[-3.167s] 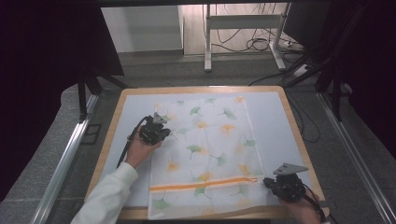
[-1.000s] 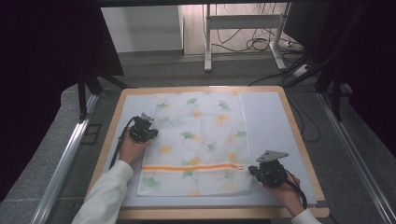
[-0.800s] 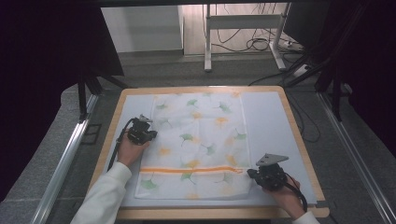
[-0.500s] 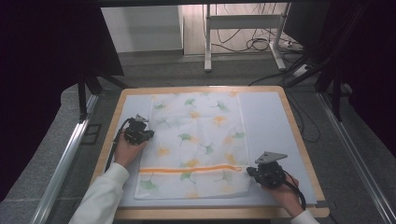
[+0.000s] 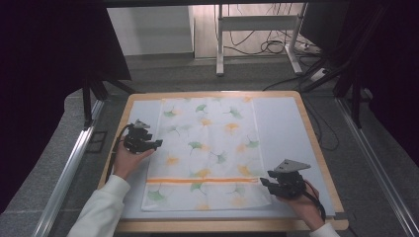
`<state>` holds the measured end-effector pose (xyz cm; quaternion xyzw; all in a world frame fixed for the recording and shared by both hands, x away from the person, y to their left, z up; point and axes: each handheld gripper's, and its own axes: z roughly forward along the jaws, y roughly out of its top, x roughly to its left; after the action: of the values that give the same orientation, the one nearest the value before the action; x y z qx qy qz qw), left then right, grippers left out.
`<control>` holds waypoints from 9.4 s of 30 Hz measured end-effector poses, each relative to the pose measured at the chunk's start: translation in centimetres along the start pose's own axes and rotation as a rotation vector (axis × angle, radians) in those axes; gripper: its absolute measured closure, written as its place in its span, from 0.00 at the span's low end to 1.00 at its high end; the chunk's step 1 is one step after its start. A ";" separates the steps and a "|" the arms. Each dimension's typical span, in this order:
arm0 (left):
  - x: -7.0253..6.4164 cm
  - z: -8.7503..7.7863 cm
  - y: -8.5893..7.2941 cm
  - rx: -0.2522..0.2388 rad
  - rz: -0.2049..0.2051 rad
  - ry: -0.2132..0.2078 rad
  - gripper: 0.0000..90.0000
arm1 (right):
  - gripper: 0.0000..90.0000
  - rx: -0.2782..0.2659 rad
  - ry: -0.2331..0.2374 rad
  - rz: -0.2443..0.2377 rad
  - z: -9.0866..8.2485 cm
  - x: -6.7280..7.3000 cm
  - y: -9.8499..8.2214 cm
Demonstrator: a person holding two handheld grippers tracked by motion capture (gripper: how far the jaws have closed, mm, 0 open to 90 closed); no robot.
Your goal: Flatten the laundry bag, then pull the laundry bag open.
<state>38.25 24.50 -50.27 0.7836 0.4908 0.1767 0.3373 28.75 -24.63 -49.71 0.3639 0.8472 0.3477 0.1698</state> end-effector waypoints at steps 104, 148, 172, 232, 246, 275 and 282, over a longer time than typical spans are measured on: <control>-29.0 7.8 3.9 0.196 0.263 -0.462 0.69 | 0.99 0.160 0.109 0.055 2.8 -2.8 1.7; -30.6 8.6 4.3 0.150 0.312 -0.417 0.93 | 0.99 0.161 0.103 0.070 3.1 -3.0 1.4; -31.0 8.5 4.3 0.177 0.369 -0.420 0.96 | 0.99 0.161 0.096 0.074 3.2 -3.2 1.3; -29.9 8.3 4.0 0.183 0.310 -0.436 1.00 | 1.00 0.193 0.116 0.050 2.7 -1.5 1.0; -29.2 8.0 3.9 0.189 0.305 -0.431 1.00 | 1.00 0.192 0.122 0.045 2.7 -1.6 0.9; -26.9 7.1 2.9 0.183 0.281 -0.418 1.00 | 1.00 0.192 0.131 0.045 2.7 -1.8 0.9; -26.1 6.8 2.5 0.181 0.271 -0.417 1.00 | 1.00 0.193 0.137 0.049 2.7 -1.8 0.9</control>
<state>32.11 -1.83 -51.89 0.8886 0.3152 0.0105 0.3330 31.89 -24.29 -50.90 0.3747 0.8772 0.2925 0.0669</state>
